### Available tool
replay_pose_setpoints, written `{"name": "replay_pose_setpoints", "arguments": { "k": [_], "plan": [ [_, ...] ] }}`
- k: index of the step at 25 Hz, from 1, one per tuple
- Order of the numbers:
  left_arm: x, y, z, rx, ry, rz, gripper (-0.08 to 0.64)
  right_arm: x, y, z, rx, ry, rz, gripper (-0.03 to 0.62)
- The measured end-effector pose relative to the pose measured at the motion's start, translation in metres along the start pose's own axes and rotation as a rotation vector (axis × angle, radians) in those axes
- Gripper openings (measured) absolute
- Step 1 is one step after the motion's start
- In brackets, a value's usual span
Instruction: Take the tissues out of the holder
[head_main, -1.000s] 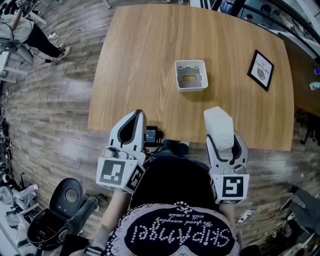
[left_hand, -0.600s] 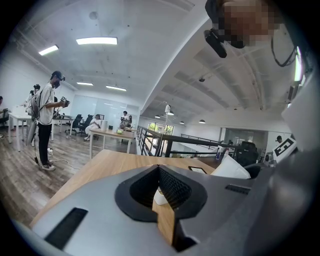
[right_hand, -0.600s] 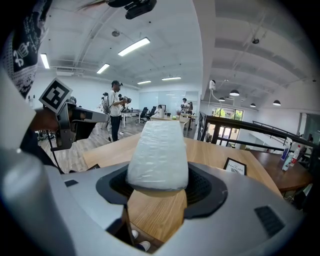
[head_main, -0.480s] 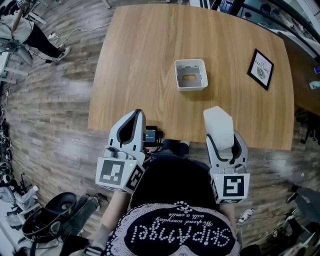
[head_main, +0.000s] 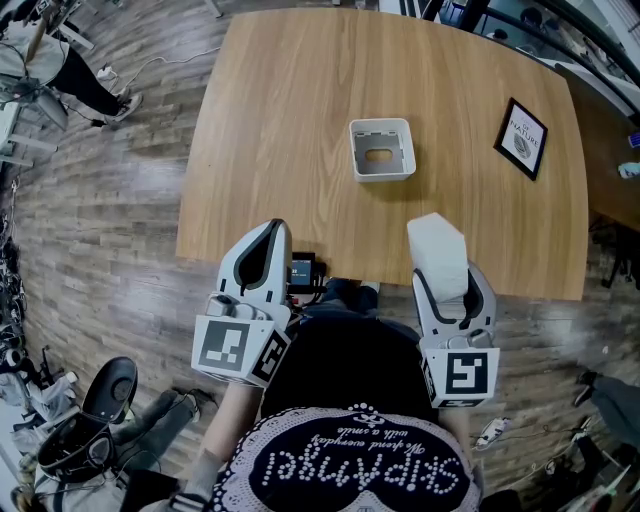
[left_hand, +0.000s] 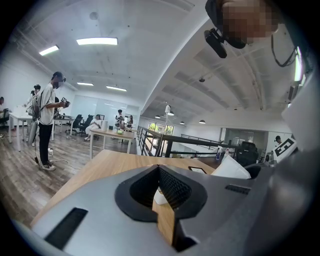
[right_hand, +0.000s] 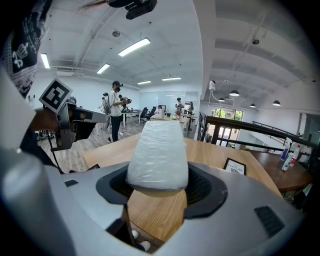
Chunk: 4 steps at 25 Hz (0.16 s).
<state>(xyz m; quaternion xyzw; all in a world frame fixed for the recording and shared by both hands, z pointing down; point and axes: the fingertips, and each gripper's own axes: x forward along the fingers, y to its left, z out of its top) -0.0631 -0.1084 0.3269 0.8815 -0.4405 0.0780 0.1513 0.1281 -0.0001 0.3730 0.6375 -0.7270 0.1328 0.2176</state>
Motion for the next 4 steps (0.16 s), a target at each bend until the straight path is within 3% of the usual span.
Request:
{"name": "replay_pose_setpoints", "arguments": {
  "k": [4],
  "plan": [
    [-0.0003, 0.0008, -0.0001, 0.0, -0.001, 0.001, 0.005, -0.0001, 0.0002, -0.0004, 0.0, 0.002, -0.001, 0.278]
  ]
}}
